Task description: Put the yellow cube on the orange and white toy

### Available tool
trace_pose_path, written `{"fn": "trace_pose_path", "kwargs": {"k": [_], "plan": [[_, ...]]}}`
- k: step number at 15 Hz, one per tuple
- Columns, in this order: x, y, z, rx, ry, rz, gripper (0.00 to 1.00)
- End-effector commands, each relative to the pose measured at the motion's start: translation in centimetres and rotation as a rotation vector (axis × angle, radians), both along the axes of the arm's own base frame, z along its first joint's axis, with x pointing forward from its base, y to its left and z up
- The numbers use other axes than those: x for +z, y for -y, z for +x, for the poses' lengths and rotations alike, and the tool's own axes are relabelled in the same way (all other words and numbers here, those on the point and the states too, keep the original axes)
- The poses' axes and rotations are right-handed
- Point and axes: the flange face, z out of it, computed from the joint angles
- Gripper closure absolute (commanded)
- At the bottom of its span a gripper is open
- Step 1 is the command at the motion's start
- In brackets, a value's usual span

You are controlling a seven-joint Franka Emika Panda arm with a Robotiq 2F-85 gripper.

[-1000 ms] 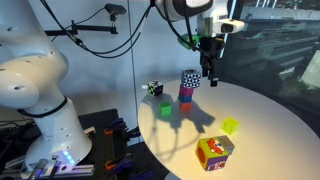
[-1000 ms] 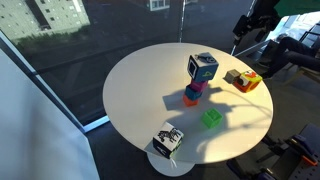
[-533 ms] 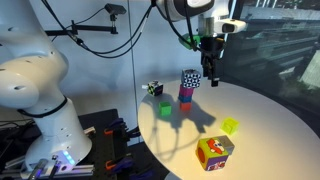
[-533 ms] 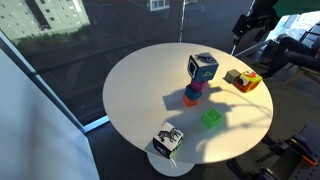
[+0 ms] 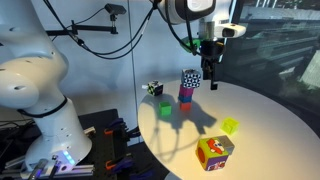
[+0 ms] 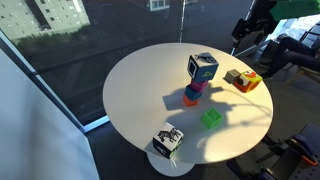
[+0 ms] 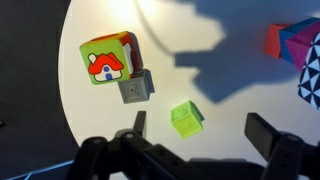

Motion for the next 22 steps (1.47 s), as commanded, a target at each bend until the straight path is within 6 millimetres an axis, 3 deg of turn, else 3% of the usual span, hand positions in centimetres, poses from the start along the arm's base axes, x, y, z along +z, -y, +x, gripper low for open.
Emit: {"fn": "trace_pose_path", "kwargs": {"k": [1, 10, 22], "plan": [[-0.9, 0.9, 1.6, -0.04, -0.006, -0.007, 0.0], [-5.0, 2.6, 6.2, -0.013, 0.009, -0.007, 0.0], [-10.9, 2.7, 12.4, 0.186, -0.036, -0.043, 0.0]]}}
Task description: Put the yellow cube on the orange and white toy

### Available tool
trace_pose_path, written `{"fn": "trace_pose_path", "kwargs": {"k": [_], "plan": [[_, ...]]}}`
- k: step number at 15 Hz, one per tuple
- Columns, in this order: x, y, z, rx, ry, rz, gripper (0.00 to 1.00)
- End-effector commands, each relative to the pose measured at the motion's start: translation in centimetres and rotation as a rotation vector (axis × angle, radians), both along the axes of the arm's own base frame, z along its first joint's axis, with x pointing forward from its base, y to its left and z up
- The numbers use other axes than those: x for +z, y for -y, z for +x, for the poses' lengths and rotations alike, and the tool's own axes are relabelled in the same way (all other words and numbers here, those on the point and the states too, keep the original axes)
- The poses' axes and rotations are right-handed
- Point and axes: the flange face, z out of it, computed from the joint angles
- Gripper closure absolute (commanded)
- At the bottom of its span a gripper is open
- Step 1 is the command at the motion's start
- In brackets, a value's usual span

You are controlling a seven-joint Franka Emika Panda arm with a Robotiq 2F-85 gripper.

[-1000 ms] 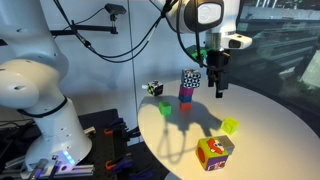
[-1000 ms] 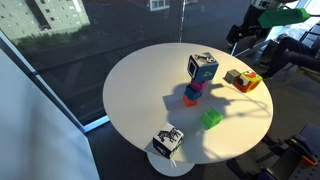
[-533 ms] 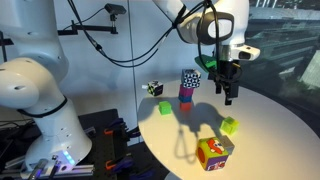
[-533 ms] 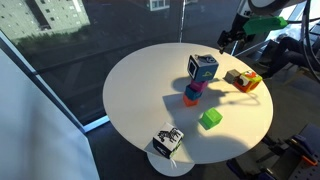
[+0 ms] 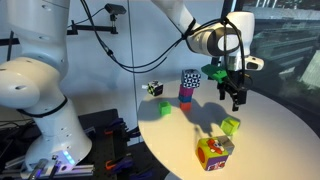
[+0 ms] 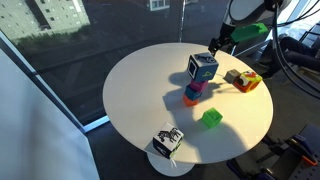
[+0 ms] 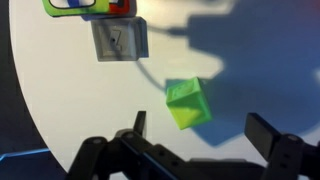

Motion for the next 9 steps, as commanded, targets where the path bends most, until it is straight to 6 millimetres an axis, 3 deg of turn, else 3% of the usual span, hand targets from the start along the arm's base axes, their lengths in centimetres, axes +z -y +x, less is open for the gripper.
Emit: {"fn": "trace_pose_path", "kwargs": {"k": [1, 9], "plan": [[-1.1, 0.5, 2.1, 0.058, -0.018, -0.003, 0.0], [-3.8, 1.1, 4.1, 0.109, -0.09, 0.0, 0.0]]}}
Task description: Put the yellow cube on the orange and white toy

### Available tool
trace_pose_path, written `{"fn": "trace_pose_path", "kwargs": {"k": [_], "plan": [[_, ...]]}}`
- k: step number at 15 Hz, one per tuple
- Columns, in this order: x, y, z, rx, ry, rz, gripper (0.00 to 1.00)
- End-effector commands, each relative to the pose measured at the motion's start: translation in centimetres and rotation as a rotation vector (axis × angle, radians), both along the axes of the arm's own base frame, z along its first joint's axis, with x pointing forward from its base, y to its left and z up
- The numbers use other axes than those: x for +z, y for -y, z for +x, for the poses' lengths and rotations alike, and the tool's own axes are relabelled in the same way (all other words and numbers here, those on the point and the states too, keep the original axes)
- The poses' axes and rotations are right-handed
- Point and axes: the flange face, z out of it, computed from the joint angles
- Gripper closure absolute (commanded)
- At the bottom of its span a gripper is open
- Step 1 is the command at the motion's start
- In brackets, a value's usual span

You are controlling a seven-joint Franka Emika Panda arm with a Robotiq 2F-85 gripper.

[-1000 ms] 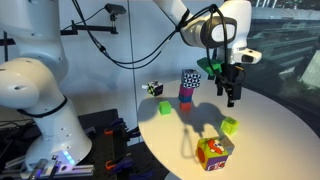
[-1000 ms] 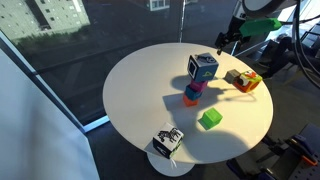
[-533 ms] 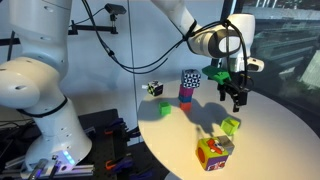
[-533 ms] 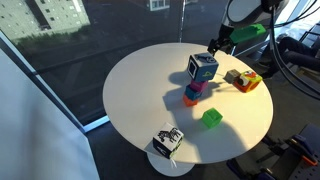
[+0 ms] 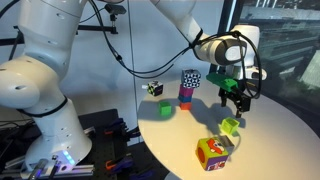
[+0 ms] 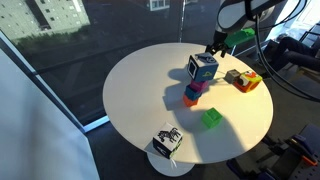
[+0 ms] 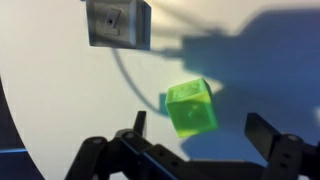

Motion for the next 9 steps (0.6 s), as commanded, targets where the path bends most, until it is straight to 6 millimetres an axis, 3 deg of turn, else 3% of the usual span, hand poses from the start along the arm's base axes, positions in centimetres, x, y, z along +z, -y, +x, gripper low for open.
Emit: {"fn": "trace_pose_path", "kwargs": {"k": [1, 9], "plan": [[-0.3, 0.7, 1.4, 0.019, -0.029, 0.007, 0.0], [-2.9, 0.9, 2.5, 0.01, -0.055, 0.01, 0.0]]}}
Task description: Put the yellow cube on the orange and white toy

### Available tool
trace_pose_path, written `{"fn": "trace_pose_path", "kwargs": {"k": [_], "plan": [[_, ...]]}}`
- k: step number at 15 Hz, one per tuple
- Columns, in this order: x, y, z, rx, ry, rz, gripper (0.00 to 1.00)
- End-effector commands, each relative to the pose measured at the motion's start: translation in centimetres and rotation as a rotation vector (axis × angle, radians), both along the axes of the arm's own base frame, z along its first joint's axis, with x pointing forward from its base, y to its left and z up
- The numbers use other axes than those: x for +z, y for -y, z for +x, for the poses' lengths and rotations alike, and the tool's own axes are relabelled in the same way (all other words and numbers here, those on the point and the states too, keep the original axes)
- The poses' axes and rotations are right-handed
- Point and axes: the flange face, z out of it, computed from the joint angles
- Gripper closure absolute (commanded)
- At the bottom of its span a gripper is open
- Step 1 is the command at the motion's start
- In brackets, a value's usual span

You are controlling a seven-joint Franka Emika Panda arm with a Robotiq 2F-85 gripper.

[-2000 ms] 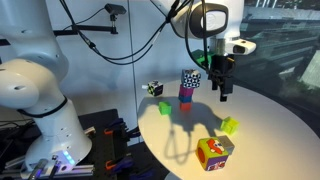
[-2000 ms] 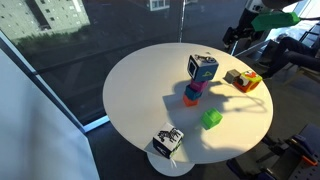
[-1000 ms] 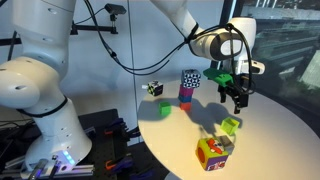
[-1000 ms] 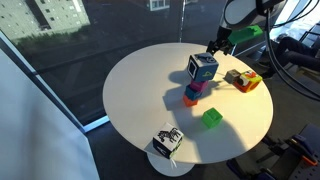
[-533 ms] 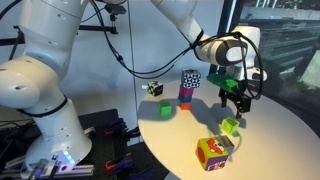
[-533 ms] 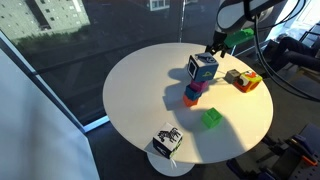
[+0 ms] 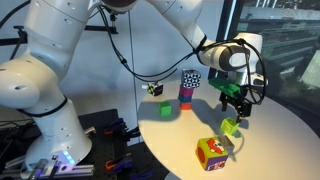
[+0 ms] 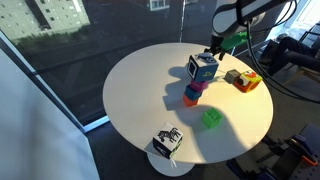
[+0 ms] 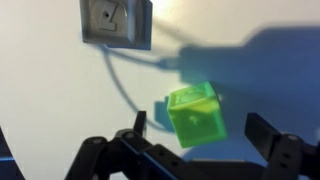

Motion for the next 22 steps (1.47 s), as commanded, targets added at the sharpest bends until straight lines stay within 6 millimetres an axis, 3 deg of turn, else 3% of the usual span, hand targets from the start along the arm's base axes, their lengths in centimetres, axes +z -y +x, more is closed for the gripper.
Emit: {"fn": "trace_pose_path", "kwargs": {"k": [1, 18, 19, 20, 22], "plan": [[-0.8, 0.5, 1.2, 0.007, -0.012, 0.011, 0.0], [-4.3, -0.3, 3.4, 0.011, -0.003, -0.003, 0.02], [-4.4, -0.3, 3.5, 0.011, -0.002, -0.003, 0.25], [-4.5, -0.3, 3.5, 0.01, -0.001, -0.005, 0.26], [-4.7, -0.2, 3.7, 0.006, -0.002, -0.006, 0.4]]}}
